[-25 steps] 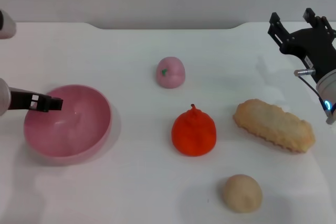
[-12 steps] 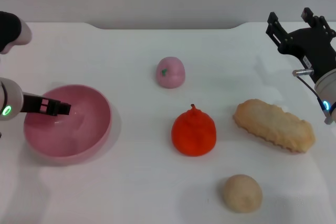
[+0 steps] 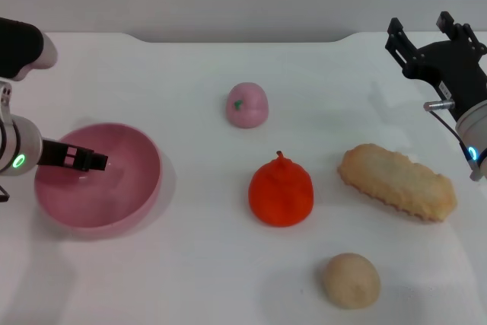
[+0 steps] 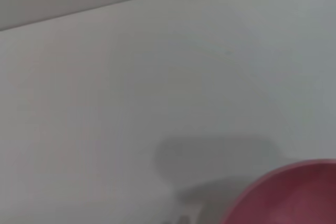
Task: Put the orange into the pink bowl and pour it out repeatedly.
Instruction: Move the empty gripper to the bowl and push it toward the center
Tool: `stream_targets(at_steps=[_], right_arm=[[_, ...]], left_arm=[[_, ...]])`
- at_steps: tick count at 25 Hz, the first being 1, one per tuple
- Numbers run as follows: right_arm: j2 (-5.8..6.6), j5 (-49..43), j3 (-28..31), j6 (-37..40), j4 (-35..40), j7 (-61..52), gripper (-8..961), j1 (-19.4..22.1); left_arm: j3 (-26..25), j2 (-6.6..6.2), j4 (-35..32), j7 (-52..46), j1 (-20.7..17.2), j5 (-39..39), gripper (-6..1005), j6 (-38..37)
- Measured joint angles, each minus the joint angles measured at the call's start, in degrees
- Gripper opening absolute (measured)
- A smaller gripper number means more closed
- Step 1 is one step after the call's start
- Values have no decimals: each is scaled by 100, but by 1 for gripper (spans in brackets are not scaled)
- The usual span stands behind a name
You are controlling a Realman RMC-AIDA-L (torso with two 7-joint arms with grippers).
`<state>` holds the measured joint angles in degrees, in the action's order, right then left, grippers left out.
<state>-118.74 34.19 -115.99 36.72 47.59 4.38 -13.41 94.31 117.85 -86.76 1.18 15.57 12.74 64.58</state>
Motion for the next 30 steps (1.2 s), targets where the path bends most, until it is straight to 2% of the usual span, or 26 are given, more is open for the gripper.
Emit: stream_targets(at_steps=[4,12,17,24,30], right_arm=[[0,0,0,-3,65,0,788,36],[0,0,0,-7,137,1,788,66],[0,0,0,-7,137,1,788,67],[0,0,0,-7,137,1,788,68],[0,0,0,-8,137,1,788,117]], left_arm=[[-15,-1,13,115,20,30,792,40],[37,-1,210,200,137,23,536,8],[42,4,285,251,182,40,297,41],[43,10,264,271,184,41,153,29],[43,10,141,268,166,38,134,-24]])
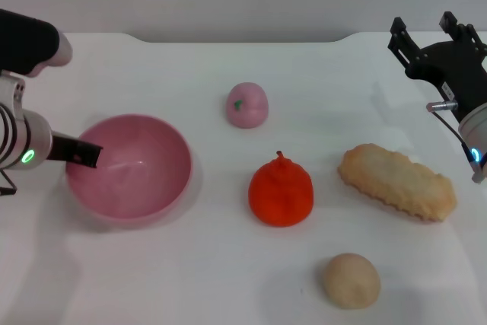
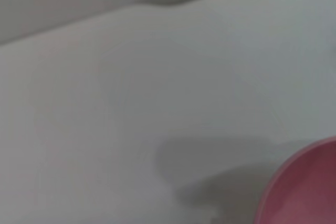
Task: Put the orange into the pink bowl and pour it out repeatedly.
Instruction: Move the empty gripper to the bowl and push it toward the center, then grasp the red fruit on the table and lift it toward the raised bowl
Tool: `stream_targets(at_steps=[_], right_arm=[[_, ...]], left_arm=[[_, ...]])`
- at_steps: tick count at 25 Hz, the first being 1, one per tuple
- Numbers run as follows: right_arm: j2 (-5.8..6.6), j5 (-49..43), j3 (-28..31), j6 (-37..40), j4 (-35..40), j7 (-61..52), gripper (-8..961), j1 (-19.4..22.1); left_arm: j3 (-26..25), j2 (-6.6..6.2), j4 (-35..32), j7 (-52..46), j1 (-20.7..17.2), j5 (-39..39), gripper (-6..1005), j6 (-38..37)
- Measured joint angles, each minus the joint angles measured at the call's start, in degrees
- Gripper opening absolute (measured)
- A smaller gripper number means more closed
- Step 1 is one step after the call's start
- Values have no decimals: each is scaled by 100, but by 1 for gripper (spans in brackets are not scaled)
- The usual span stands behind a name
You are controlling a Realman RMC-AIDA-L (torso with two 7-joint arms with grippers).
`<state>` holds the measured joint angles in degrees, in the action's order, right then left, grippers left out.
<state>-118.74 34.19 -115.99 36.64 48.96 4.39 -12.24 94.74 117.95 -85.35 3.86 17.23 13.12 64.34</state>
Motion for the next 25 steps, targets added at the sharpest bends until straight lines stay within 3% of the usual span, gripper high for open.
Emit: stream_targets(at_steps=[12,19,22,25], right_arm=[[6,0,0,-414,193,0,788,16],[16,-175,69,-854,674,6,788,211],[14,-513,238,-1585,1346,9,788,413],[-1,-924,562,-3234,2485,9,788,565]], left_arm=[[-20,-9,-497,4,-62,-33,46,-212],[-49,-13,-737,37,-82,-53,46,-261],[-101,-20,-957,124,-121,-67,46,-263],[-197,-25,-1093,160,-134,-75,46,-282]])
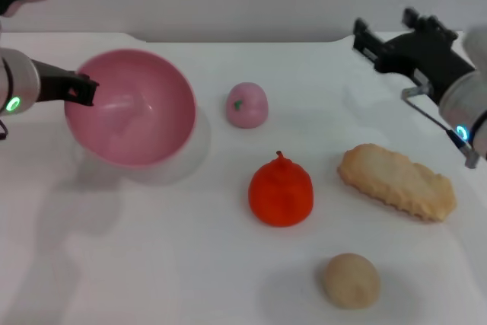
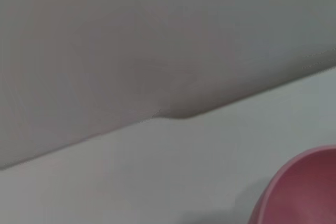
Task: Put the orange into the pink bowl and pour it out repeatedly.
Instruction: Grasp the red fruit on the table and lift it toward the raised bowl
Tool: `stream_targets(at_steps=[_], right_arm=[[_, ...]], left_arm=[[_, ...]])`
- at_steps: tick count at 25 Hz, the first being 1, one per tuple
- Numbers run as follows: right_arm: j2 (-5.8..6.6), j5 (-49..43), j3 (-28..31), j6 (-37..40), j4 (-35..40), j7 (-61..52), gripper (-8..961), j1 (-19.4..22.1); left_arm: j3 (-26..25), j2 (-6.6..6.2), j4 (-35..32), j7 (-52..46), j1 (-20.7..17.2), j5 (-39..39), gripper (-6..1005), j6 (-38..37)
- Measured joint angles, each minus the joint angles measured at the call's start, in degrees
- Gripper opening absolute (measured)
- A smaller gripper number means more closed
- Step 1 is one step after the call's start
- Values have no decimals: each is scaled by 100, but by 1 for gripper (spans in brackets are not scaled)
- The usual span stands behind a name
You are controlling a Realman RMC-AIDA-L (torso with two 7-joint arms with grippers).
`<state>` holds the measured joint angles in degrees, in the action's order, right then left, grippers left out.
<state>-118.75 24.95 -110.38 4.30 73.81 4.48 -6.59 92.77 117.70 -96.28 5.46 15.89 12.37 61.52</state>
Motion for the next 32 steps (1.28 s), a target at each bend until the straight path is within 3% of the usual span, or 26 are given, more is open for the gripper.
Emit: stream_targets(at_steps=[3,6,12,18,32], right_arm=[[6,-167,288,-1911,1099,0,787,-67],[10,-137,504,-3426,1695,-2,782,-318],[-11,288,551,-5054,1652,-51,768,-1134],[-10,870,457,-5616,982,-6,754,-1724],[-34,1208,39,-5616,165,-8,720,-2076]], left_arm=[[-60,-4,-3,9,29,0,45,-96],[-154,7,49,51,49,0,45,-265],[-193,10,58,70,61,49,45,-556],[-267,4,96,70,149,47,45,-615],[-287,7,207,69,241,56,46,-685]])
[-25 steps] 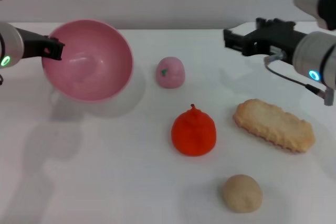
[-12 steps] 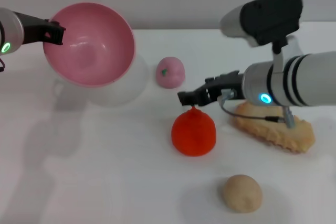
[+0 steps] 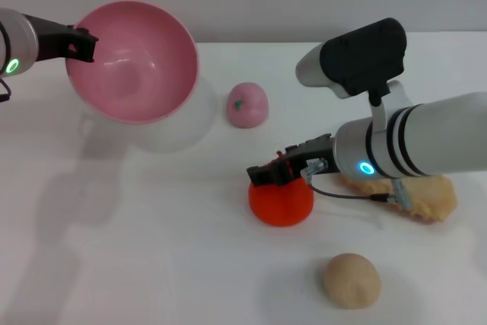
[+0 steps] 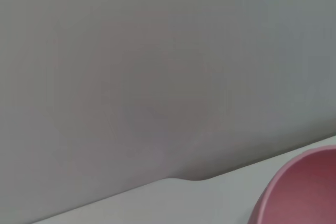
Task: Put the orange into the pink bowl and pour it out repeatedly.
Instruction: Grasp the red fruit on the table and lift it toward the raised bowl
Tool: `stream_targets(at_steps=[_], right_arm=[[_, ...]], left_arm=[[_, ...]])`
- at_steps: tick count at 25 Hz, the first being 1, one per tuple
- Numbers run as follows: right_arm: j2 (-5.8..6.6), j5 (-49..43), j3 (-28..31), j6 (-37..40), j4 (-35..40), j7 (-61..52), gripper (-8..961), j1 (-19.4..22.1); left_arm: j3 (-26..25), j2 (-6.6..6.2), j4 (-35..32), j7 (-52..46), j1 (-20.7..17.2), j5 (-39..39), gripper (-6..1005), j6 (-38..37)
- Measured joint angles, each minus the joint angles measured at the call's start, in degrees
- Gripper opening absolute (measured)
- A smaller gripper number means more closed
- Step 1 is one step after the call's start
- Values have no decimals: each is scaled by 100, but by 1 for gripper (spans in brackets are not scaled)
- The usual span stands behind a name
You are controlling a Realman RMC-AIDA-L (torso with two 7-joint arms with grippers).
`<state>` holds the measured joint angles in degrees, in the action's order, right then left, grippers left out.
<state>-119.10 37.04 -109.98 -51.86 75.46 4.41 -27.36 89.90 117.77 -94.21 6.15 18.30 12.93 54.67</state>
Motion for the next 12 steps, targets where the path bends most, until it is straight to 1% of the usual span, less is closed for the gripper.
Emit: stream_targets(at_steps=[5,9,10,12], right_arm=[[0,28,-70,53,-146,3,708,-106],[0,93,-93,131,-476,4,699,-280],[-4,101,-167,158,-639,5,696,-375],[-4,106,-238,167,-723,11,691,-443]], left_arm=[[19,0,0,0,23,-1,46,13],[19,0,-1,0,30,-2,46,17],[22,0,-1,2,31,-3,46,28],[22,0,-1,3,32,-1,46,32]])
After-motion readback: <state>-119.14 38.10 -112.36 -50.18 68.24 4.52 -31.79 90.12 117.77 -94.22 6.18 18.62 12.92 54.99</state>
